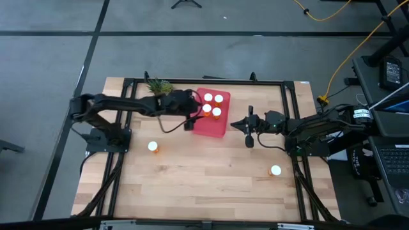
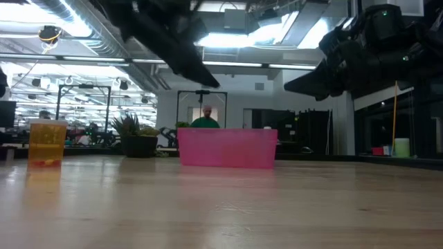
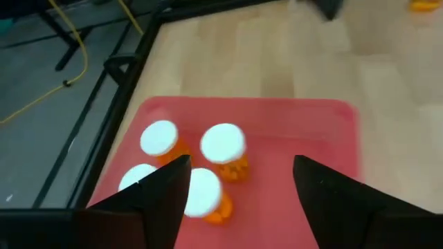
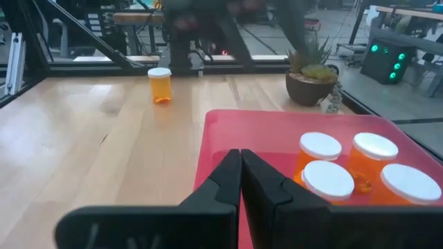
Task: Pick and place pill bottles into a basket
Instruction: Put the orange pill bottle into the red bin
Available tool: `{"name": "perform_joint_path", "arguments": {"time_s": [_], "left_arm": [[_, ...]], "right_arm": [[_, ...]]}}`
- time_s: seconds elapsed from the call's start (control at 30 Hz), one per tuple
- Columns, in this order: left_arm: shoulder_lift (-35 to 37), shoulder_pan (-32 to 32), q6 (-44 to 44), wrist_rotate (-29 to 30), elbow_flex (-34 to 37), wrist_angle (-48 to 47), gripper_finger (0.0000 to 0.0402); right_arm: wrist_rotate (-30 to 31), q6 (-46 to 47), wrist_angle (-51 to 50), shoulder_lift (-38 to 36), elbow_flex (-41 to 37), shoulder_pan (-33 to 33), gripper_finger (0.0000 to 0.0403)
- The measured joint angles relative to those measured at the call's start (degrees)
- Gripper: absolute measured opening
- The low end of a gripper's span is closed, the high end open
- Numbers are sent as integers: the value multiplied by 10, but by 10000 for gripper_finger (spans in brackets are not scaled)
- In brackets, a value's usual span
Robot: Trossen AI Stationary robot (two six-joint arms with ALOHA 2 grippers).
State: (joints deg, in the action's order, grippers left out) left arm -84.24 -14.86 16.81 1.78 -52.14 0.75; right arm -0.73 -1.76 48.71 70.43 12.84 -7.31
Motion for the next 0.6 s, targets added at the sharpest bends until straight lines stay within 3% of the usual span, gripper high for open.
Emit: {"name": "perform_joint_path", "arguments": {"time_s": [0.2, 0.6], "left_arm": [[91, 30, -16, 0, 36, -48, 192], [263, 73, -116, 12, 238, 2, 29]], "right_arm": [[0, 0, -11, 0, 0, 2, 16], [0, 2, -38, 0, 0, 17, 16]]}}
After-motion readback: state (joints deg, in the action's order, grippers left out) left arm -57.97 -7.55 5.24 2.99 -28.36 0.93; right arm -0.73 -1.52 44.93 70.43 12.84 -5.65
